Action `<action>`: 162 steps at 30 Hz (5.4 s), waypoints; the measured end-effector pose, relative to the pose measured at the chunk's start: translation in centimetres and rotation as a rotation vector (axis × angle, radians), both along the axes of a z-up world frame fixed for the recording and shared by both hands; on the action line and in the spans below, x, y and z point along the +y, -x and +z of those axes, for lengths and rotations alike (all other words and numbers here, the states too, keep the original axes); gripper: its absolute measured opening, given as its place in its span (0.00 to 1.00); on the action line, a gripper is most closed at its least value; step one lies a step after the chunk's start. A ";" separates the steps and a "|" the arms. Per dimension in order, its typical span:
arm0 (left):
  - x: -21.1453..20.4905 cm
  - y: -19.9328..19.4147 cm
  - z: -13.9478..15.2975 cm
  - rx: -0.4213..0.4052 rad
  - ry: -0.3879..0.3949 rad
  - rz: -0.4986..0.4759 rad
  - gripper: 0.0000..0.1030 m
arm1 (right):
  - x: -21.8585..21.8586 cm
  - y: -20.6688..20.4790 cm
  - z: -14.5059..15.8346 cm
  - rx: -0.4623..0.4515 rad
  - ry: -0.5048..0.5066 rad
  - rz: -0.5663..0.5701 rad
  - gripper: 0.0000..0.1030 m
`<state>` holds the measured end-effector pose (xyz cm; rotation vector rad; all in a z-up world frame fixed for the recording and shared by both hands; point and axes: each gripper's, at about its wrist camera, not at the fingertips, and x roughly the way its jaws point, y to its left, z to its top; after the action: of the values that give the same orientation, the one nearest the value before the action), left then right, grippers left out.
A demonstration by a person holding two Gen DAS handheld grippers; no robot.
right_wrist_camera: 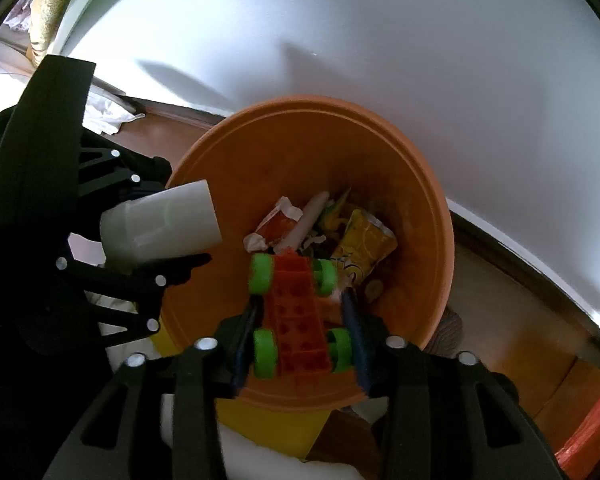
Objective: Collect trash
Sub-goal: 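Open both tools to drop the car and bottle into the bin, then move both tools back over the bed, then grasp the wooden block with the right tool while the left tool grasps the black sock, then carry the block and sock with both tools over the orange bin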
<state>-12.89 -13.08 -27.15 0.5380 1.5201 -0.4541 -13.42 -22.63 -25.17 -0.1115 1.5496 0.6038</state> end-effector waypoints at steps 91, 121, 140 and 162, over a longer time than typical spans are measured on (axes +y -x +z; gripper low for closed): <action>-5.8 -32.4 25.6 -0.670 0.244 0.447 0.88 | -13.8 -23.1 22.4 -0.723 -0.210 -0.749 0.34; -2.9 -34.7 27.4 -0.600 0.437 0.458 0.42 | -15.0 -23.2 22.1 -0.672 -0.281 -0.753 0.34; 4.2 -12.8 27.2 -0.742 0.445 0.428 0.42 | -15.9 -11.8 24.0 -0.778 -0.313 -0.686 0.34; 5.1 2.1 17.2 -0.494 0.362 0.152 0.43 | -2.6 2.6 17.4 -0.531 -0.145 -0.145 0.34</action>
<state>-14.98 -8.03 -9.95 0.2239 0.9669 -0.4273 -16.01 -25.19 -7.81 -0.0430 0.9879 0.5170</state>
